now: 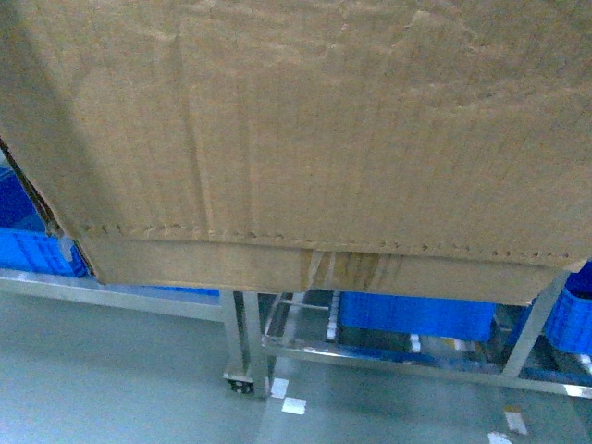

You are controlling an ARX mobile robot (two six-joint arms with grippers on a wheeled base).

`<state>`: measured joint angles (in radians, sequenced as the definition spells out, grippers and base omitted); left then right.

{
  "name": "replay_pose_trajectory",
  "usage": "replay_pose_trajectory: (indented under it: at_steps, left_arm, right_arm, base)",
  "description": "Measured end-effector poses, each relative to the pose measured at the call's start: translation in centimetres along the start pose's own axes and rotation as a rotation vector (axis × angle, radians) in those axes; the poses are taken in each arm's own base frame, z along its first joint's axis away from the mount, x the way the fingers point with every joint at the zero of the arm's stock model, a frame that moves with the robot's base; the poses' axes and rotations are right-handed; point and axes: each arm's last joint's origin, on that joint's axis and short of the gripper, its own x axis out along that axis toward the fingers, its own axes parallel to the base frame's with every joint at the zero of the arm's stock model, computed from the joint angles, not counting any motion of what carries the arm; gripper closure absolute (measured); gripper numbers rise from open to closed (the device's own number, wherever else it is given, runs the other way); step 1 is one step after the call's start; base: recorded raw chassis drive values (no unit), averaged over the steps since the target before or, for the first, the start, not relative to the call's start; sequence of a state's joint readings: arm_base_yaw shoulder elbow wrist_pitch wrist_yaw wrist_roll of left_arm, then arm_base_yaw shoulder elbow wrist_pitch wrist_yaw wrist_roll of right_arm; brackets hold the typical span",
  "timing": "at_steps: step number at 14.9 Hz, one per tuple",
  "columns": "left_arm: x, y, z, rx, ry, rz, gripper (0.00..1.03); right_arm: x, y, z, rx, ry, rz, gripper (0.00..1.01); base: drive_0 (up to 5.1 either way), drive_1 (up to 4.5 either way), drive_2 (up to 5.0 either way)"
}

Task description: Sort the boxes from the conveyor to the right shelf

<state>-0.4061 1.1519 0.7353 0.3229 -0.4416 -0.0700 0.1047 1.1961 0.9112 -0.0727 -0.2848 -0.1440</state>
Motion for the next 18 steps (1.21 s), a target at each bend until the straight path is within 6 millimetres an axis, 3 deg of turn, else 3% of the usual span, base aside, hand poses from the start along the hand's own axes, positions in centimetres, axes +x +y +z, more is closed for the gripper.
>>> replay_pose_trajectory:
  at_steps: [8,18]
  left_arm:
    - [0.0,0.0,0.0,0.0,0.0,0.0,1.01]
    - [0.02,-0.08,-0.06,0.001,0.002,-0.002,1.01]
  right_arm:
    - [0.0,-0.01,-0.02,0.0,0.002,0.0,0.99]
    - [0.05,-0.02,-0.04,-0.003,0.002,-0.002,0.99]
  base:
    - [3.9,-0.38,-3.9]
    - [0.1,0.11,0.1]
